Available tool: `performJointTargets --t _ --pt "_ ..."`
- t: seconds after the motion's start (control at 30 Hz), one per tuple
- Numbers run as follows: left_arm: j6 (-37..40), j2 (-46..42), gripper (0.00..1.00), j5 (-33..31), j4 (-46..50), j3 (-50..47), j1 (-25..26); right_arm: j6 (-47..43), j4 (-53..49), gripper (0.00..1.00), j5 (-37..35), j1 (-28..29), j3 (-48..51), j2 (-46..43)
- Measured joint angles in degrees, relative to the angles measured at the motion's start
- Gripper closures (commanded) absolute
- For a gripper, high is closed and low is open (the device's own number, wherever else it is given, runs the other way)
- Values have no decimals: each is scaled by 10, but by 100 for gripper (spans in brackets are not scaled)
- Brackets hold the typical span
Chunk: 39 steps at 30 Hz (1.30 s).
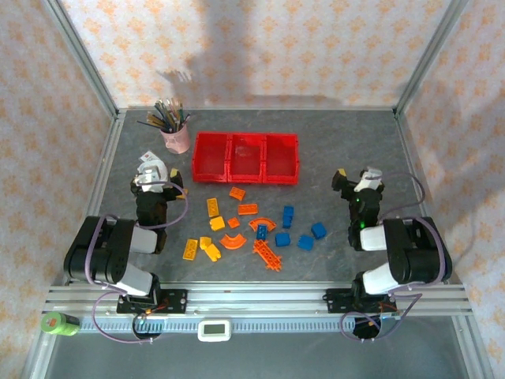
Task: Sort the legos into containers by color
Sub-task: Pick up the lego from the center of the table.
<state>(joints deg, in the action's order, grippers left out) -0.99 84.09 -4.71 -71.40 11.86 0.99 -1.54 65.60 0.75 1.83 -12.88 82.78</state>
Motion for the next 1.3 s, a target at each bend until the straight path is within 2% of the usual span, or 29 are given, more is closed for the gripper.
performJointTargets --t 0.37,0.6,0.77,0.9,1.13,1.3 --pt "-24 -173 1 4 112 7 0 55 -162 0 -18 0 -45 -130" --pt "-111 -246 0 37 205 35 0 189 -304 0 -33 0 -83 -200" --pt "-208 -264 0 41 238 35 0 239 -404 0 -5 0 -120 -193" --pt "-259 -266 1 56 322 56 0 250 -474 0 28 4 -159 -181" --pt "-292 -275 1 103 451 109 5 246 -568 0 54 56 -211 -169" --pt "-306 -295 1 107 537 129 53 244 -611 0 80 83 -220 -167"
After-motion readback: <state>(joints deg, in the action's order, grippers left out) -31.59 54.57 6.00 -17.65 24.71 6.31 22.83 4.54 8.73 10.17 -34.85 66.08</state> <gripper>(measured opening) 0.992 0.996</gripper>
